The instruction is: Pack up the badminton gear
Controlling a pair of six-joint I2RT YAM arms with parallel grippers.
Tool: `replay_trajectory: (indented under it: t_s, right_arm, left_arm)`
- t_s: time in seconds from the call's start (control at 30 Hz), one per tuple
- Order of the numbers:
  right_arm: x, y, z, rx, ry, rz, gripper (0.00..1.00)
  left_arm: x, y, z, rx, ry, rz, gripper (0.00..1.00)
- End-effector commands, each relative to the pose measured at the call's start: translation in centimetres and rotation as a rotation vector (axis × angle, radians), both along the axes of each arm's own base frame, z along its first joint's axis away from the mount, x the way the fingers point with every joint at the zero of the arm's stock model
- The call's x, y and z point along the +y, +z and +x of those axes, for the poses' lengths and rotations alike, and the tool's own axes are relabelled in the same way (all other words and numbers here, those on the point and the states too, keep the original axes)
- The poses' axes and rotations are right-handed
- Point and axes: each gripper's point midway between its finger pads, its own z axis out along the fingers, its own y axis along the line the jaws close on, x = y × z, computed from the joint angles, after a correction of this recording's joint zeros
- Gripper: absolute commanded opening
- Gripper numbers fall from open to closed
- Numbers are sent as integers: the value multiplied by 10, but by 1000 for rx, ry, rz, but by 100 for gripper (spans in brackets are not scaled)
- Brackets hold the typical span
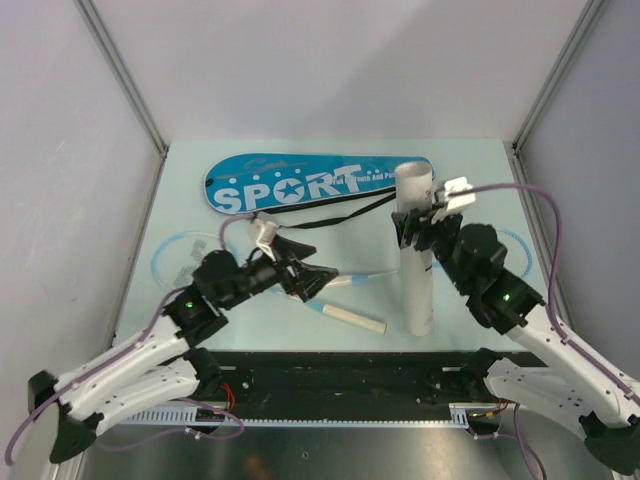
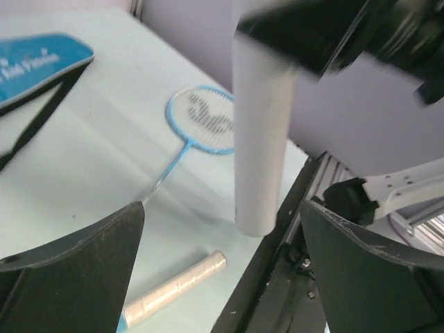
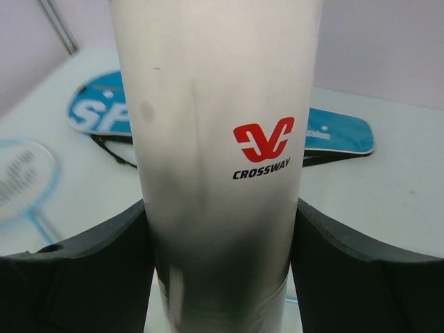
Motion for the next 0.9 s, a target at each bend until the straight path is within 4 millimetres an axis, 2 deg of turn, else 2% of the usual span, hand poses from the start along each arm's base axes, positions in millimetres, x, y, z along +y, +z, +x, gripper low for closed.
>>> replay_trajectory:
  t_s: [0.0,0.03,0.1,0.13,0.33,0.67,0.77,0.87]
  right_arm:
    - [15,46,-1,87,110,296,9]
    - [13,55,-1,89,110,336,8]
    - [12,59,0,121,121,392,7]
    - [13,62,-1,125,134,398,7]
    - [11,66,-7,154,182,432,8]
    - [4,81,-18,115,198,468,11]
    - [3,82,-20,108,201,465,11]
    - [0,82,-22,100,195,455,12]
  left_arm:
    - [-26,24,9,-76,9,-195,100]
    - [-37,29,3,-116,-2,-187,100]
    - [-51,36,7,-142,6,-192,100]
    - [-68,35,13,-127,-3,-173,100]
    - [-125,38,12,-83,-164,-150,100]
    - [-171,23,1,-34,-281,-123,100]
    - [-177,24,3,-17,-274,-130,94]
    - [-175,18,11,-10,-224,-122,79]
